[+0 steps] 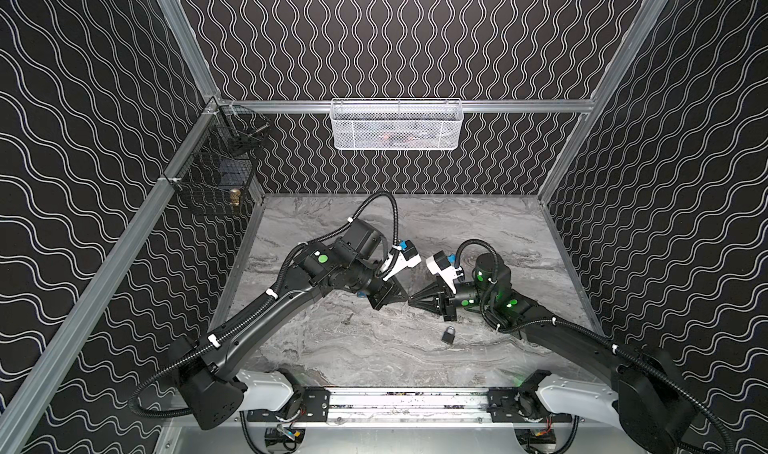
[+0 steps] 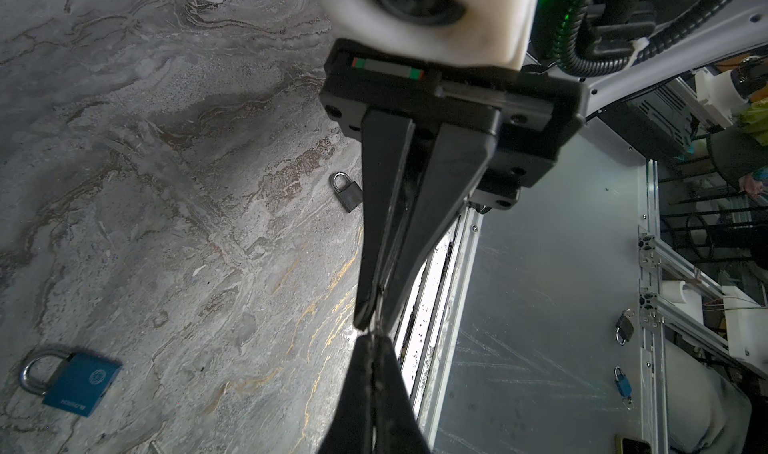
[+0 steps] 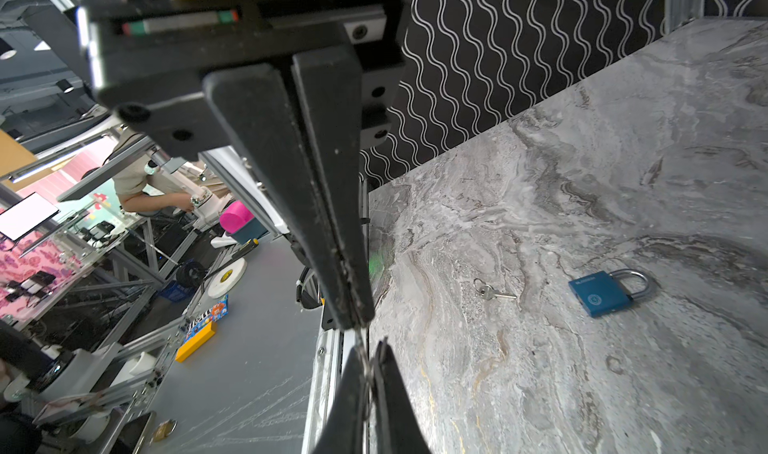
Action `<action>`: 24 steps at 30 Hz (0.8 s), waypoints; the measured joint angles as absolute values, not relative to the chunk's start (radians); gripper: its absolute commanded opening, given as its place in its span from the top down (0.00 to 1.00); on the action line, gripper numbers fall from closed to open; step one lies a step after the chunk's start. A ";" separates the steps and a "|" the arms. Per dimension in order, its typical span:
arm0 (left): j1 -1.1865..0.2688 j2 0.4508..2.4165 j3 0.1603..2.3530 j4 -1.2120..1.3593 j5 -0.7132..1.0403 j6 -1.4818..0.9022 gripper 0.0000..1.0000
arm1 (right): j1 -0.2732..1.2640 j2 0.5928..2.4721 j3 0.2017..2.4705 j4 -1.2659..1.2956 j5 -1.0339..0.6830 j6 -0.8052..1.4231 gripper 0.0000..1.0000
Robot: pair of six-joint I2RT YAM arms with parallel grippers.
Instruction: Unlock with the key
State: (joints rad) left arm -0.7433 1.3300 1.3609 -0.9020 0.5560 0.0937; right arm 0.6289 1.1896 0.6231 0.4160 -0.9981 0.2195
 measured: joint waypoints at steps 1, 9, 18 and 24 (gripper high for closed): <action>-0.743 1.330 1.361 -0.904 0.560 0.100 1.00 | 0.628 1.190 0.623 0.416 -1.004 0.220 1.00; -0.744 1.330 1.371 -0.907 0.557 0.107 0.98 | 0.618 1.191 0.623 0.426 -1.015 0.236 1.00; -0.743 1.291 1.410 -0.888 0.491 0.067 0.52 | 0.576 1.148 0.597 0.427 -0.994 0.307 1.00; -0.743 1.184 1.351 -0.760 0.439 -0.074 0.44 | 0.537 1.097 0.569 0.389 -0.939 0.359 1.00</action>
